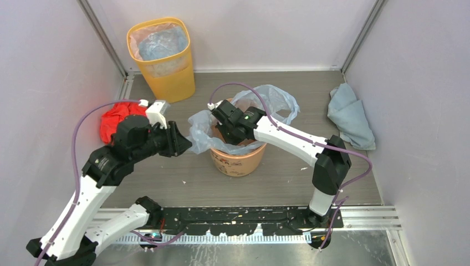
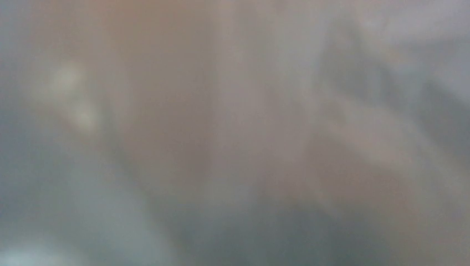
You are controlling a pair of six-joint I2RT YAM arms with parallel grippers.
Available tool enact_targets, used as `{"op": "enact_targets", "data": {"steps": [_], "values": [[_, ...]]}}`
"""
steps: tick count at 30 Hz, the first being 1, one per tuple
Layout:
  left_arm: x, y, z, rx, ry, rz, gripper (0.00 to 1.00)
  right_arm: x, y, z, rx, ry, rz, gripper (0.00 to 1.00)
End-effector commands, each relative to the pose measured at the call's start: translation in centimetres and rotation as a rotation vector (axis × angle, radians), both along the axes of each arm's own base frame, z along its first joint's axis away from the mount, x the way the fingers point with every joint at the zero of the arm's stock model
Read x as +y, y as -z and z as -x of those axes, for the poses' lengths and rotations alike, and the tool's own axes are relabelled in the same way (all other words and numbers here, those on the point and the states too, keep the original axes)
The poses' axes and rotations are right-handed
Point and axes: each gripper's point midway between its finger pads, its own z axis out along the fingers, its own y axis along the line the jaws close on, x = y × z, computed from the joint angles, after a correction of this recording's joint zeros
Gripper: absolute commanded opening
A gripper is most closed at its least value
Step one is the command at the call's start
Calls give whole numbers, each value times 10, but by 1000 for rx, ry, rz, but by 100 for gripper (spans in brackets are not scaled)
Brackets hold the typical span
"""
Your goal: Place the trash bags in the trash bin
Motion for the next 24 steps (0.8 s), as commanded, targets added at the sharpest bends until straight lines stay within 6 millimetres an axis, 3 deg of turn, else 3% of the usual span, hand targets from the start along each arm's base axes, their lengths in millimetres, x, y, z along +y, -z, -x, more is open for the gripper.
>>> {"op": "enact_targets", "data": {"steps": [1, 11, 15, 18, 22, 24], "values": [[17, -25, 3, -93, -78, 48, 42, 3, -1, -12, -32, 27, -23, 1], [30, -15, 1, -108, -174, 73, 71, -4, 4, -9, -26, 42, -34, 1], [28, -9, -4, -89, -214, 110, 73, -6, 1, -9, -29, 45, -39, 1], [34, -16, -5, -99, -281, 174, 75, -6, -3, -9, -34, 43, -46, 1], [38, -40, -2, -126, -340, 295, 96, -6, -7, -8, -36, 40, -58, 1], [41, -50, 1, -116, -365, 343, 100, -6, -8, -8, -38, 38, -62, 1]]}}
